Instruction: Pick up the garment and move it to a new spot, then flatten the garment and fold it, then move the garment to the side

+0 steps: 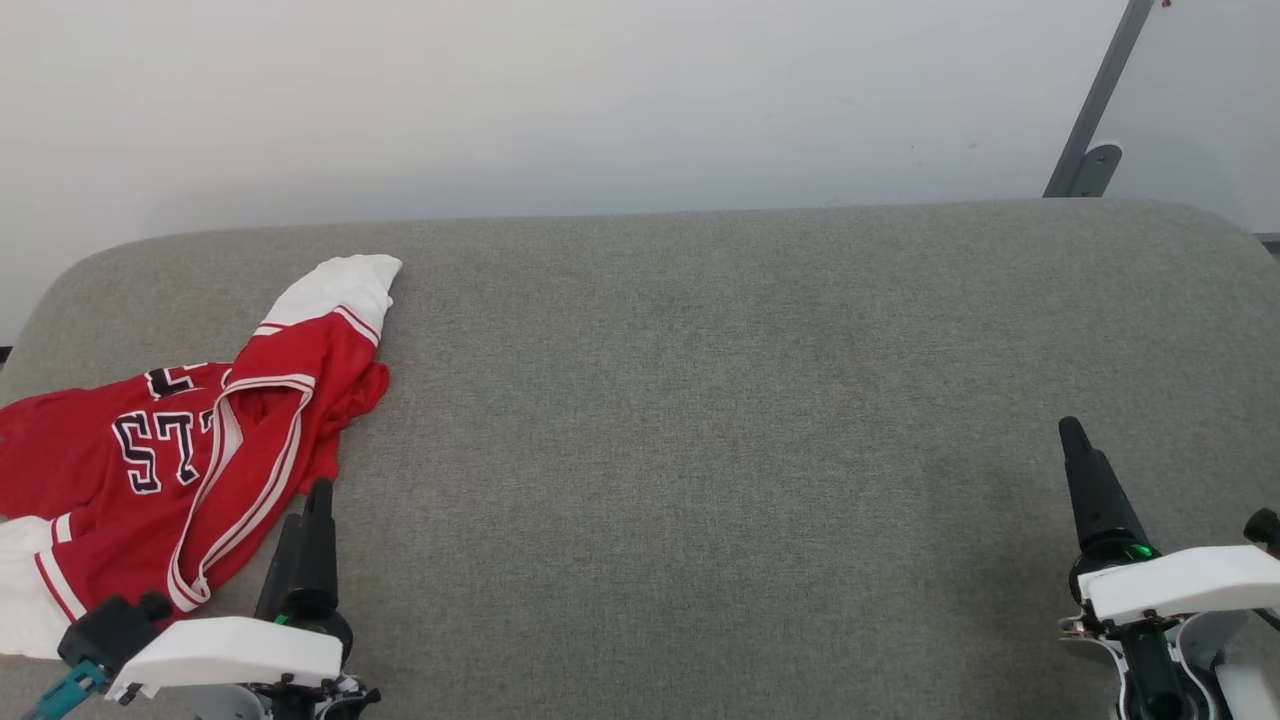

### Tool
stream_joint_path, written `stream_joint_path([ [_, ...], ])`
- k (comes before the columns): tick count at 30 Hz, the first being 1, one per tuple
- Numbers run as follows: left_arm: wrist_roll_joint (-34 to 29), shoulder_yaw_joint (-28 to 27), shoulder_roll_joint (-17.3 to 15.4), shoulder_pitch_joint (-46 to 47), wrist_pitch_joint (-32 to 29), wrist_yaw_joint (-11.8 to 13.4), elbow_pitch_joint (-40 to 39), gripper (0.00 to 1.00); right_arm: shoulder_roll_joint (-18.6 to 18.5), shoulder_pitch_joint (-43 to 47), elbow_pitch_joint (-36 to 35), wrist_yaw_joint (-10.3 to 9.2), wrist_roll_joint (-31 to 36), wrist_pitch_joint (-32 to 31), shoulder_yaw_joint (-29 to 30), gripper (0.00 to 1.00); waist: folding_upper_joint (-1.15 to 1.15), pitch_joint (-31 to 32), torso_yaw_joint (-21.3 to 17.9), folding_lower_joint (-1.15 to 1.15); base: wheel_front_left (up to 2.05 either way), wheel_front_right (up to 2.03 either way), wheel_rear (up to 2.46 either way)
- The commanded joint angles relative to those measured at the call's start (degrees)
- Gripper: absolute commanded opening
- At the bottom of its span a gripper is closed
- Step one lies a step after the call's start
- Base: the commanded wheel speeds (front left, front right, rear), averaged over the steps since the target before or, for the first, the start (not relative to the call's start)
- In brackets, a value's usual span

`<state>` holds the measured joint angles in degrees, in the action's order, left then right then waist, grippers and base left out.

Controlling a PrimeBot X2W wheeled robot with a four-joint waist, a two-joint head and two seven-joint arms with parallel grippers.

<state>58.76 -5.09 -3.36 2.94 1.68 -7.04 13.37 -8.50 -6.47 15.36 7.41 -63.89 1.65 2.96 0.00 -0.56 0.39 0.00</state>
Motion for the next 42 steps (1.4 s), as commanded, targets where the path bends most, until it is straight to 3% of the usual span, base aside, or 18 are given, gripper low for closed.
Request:
stream_joint_path([
  [1, -3.38, 0.04, -0.11, 0.05, 0.91, 0.15, -0.92, 1.00, -0.72, -1.59, -1.16, 0.08, 3.68, 0.93, -0.23, 1.00, 0.00, -0.08, 0.03, 0.00, 0.00, 0.00, 0.00],
  [16, -17.54, 1.89, -0.45, -0.76, 3.62, 2.31, -2.68, 1.00, -1.66, -1.90, -2.35, 0.09, 22.18, 3.70, -1.81, 1.00, 0.00, -0.65, 0.01, 0.00, 0.00, 0.00, 0.00],
  [32, -28.80, 4.43, -0.94, -1.63, 6.32, 5.14, -3.92, 1.00, -2.74, -2.40, -2.97, 0.10, 34.79, 6.41, -3.57, 1.00, 0.00, -1.58, 0.08, 0.00, 0.00, 0.00, 0.00],
  [42, -34.13, 4.87, -0.91, -2.40, 7.84, 5.46, -4.11, 1.00, -2.86, -2.01, -2.55, 0.10, 40.82, 7.85, -3.61, 1.00, 0.00, -1.76, 0.45, 0.00, 0.00, 0.00, 0.00],
])
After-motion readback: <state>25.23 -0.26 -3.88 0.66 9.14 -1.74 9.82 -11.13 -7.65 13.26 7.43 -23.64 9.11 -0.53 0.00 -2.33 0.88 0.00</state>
